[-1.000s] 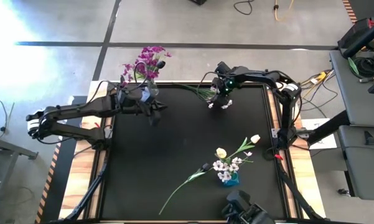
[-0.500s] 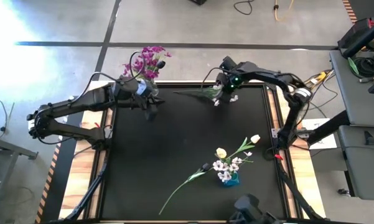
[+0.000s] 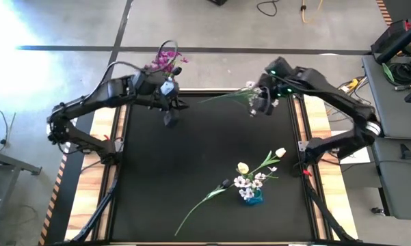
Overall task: Sort flowers into vase by color
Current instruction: Put the white flowers into the blue vase
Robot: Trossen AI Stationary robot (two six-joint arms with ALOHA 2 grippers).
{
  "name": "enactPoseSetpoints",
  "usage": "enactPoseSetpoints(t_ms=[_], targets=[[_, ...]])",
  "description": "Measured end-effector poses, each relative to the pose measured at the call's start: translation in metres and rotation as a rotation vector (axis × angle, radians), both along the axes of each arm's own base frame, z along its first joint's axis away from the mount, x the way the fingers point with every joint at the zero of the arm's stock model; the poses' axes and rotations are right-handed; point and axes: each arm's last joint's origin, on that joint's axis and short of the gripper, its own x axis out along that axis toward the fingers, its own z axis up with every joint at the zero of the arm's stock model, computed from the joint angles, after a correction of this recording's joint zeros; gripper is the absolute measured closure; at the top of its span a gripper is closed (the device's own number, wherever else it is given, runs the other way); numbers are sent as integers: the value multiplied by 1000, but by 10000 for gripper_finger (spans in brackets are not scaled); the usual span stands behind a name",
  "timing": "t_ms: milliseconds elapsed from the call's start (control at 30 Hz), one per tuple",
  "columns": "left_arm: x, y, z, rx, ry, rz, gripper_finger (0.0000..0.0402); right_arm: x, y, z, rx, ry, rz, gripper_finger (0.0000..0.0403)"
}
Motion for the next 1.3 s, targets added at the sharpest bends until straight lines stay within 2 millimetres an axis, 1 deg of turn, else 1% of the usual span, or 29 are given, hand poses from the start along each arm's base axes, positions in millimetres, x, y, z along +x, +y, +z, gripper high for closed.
enactPoseSetpoints(t_ms=[133,200,267,367,500,600,733,867,933,1067,1300], targets=[[17,14,22,-14,3,-81,402,-10,31,27,-51,-52,26,390],[26,21,30,-47,-8,-138,402,-12,44,38,-78,-75,39,390],[37,28,34,-62,-3,-159,401,-13,56,47,-103,-100,49,390],[56,35,31,-45,70,-197,388,-12,69,57,-133,-131,65,390],[87,42,19,-39,169,-210,347,-8,81,64,-159,-150,88,390],[104,45,9,-18,255,-189,305,-6,86,67,-170,-160,107,390],[117,50,-1,5,329,-160,248,-5,88,68,-164,-171,104,390],[119,53,-13,-13,367,-158,207,-8,89,70,-164,-181,99,390],[119,52,-16,-25,382,-165,199,-9,90,71,-165,-184,99,390],[122,47,-20,-68,368,-210,197,-10,90,72,-172,-199,99,390],[130,50,-32,-90,346,-173,218,-13,91,76,-182,-225,98,390]])
